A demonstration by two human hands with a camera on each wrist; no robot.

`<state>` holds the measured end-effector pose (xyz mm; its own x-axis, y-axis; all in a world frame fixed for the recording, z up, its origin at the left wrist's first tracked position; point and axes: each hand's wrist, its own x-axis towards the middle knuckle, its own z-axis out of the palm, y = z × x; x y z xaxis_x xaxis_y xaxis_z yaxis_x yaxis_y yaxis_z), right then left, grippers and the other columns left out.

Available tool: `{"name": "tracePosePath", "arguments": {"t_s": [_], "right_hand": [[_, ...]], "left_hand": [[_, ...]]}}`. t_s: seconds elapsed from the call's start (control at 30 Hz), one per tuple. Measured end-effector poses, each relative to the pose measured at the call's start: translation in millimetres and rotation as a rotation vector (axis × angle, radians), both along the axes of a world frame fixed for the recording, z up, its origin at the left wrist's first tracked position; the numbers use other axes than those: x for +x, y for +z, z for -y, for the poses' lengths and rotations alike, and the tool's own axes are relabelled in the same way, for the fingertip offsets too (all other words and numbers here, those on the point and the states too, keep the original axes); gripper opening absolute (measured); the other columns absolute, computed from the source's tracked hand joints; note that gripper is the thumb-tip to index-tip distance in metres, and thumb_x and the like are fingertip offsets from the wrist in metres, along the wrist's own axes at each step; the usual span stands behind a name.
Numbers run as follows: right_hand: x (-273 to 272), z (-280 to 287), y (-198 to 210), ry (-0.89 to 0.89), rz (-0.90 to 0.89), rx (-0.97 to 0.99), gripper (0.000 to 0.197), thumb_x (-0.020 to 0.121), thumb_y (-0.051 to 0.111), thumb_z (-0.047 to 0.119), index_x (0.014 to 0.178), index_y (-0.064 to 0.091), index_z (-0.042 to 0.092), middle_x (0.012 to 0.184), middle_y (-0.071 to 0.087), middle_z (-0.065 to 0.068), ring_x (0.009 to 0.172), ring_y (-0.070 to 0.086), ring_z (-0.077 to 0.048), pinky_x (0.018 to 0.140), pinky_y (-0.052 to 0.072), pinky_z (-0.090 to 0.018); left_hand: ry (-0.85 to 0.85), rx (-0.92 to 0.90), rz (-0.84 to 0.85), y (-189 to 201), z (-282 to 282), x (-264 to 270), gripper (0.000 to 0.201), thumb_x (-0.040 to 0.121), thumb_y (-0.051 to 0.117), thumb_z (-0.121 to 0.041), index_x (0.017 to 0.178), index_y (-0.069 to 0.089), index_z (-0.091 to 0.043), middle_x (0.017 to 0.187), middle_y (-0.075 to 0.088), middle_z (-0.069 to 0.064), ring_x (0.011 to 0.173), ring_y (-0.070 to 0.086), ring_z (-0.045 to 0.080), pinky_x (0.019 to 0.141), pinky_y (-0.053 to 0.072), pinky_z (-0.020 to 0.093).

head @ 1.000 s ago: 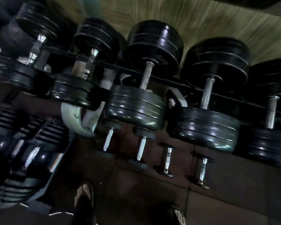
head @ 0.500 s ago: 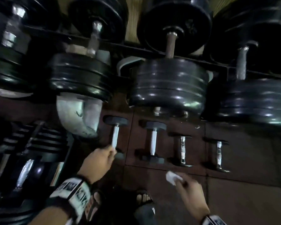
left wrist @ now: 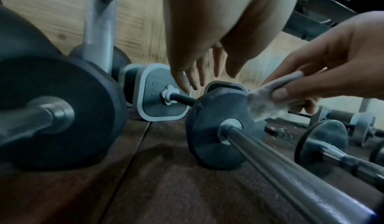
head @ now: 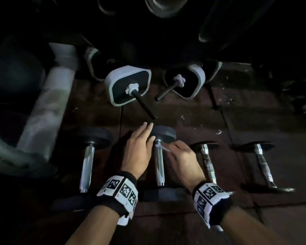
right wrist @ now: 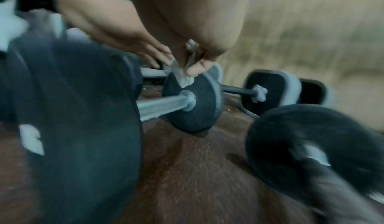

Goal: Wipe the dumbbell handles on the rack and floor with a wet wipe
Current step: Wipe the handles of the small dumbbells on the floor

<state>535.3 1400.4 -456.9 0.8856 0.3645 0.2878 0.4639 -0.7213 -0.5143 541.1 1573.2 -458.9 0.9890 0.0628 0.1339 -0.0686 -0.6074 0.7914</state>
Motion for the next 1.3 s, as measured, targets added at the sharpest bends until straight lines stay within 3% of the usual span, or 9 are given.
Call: {"name": "tracePosePath", "arguments": {"t_s": [0.13,0.33,0.5,0.73,0.9,1.0,1.1,1.23,1.3], "right_hand": [[18,-7,-12,0.022,0.125,-0.097,0.035,0.083,0.07,0.0,0.118,0.07,0.008,0.098,0.066,-0.011,0.089,0.067,-0.034,0.077,0.06,-0.038],[27,-17,-17,0.072,0.183,-0.267,0.044,0.066,0.085,-0.005,0.107,0.072,0.008,0.09,0.064,-0.007,0.079,0.065,-0.03,0.071,0.057,-0.032],[17,-24,-28,0.062,0.048,-0.283,0.039,0.073,0.074,-0.008,0.108,0.07,0.009,0.098,0.063,-0.009,0.086,0.065,-0.031,0.076,0.061,-0.04],[14,-28,-31,-0.015,-0.024,-0.167,0.034,0.083,0.066,-0.005,0.113,0.069,0.009,0.099,0.06,-0.007,0.086,0.067,-0.028,0.076,0.057,-0.034],[10,-25,-19,-0.011,-0.121,-0.139,0.028,0.087,0.057,-0.007,0.106,0.072,0.009,0.093,0.059,-0.006,0.079,0.065,-0.028,0.069,0.049,-0.028],[20,-24,-13,-0.025,-0.16,-0.137,0.017,0.099,0.055,0.011,0.106,0.07,0.008,0.098,0.062,-0.008,0.087,0.065,-0.029,0.078,0.052,-0.036],[16,-25,-20,-0.082,-0.136,-0.068,0.017,0.097,0.06,0.008,0.108,0.073,0.011,0.094,0.064,-0.007,0.08,0.067,-0.027,0.074,0.055,-0.038],[12,-7,-17,-0.112,-0.256,0.06,0.011,0.096,0.068,0.02,0.097,0.077,0.015,0.08,0.069,0.005,0.069,0.061,-0.001,0.068,0.047,-0.013],[22,2,-16,-0.213,-0.365,0.085,0.01,0.096,0.068,0.019,0.091,0.076,0.017,0.072,0.066,0.011,0.063,0.059,0.006,0.061,0.042,-0.008]], "left_hand": [[0.021,-0.07,0.037,-14,-2,5,0.039,0.1,0.056,-0.016,0.139,0.057,-0.015,0.143,0.056,0.005,0.135,0.049,0.016,0.114,0.038,0.034],[0.01,-0.016,0.086,-19,-6,12,0.041,0.098,0.059,-0.013,0.138,0.056,-0.011,0.127,0.053,-0.002,0.118,0.054,0.013,0.102,0.038,0.018],[0.04,-0.073,0.04,-21,1,9,0.039,0.099,0.055,-0.011,0.138,0.055,-0.016,0.136,0.053,-0.004,0.126,0.05,0.009,0.104,0.032,0.012],[0.072,-0.07,0.059,-25,3,10,0.041,0.097,0.06,-0.015,0.138,0.055,-0.018,0.133,0.052,-0.007,0.123,0.048,0.004,0.098,0.024,-0.003],[0.048,-0.076,0.016,-20,1,9,0.043,0.098,0.059,-0.018,0.14,0.053,-0.02,0.134,0.049,-0.009,0.124,0.047,0.003,0.101,0.029,0.003],[0.046,-0.089,0.011,-19,0,8,0.043,0.097,0.06,-0.018,0.14,0.053,-0.02,0.134,0.05,-0.008,0.126,0.048,0.007,0.107,0.036,0.017],[0.017,-0.086,-0.018,-20,0,6,0.048,0.098,0.059,-0.018,0.145,0.048,-0.021,0.139,0.047,-0.009,0.13,0.044,0.006,0.111,0.035,0.022],[0.007,-0.102,-0.023,-18,-3,5,0.049,0.099,0.057,-0.016,0.146,0.047,-0.022,0.14,0.046,-0.013,0.132,0.042,0.004,0.114,0.036,0.027],[0.017,-0.116,-0.023,-20,-3,6,0.047,0.1,0.056,-0.015,0.146,0.048,-0.022,0.138,0.045,-0.016,0.13,0.042,0.001,0.113,0.036,0.026]]}}
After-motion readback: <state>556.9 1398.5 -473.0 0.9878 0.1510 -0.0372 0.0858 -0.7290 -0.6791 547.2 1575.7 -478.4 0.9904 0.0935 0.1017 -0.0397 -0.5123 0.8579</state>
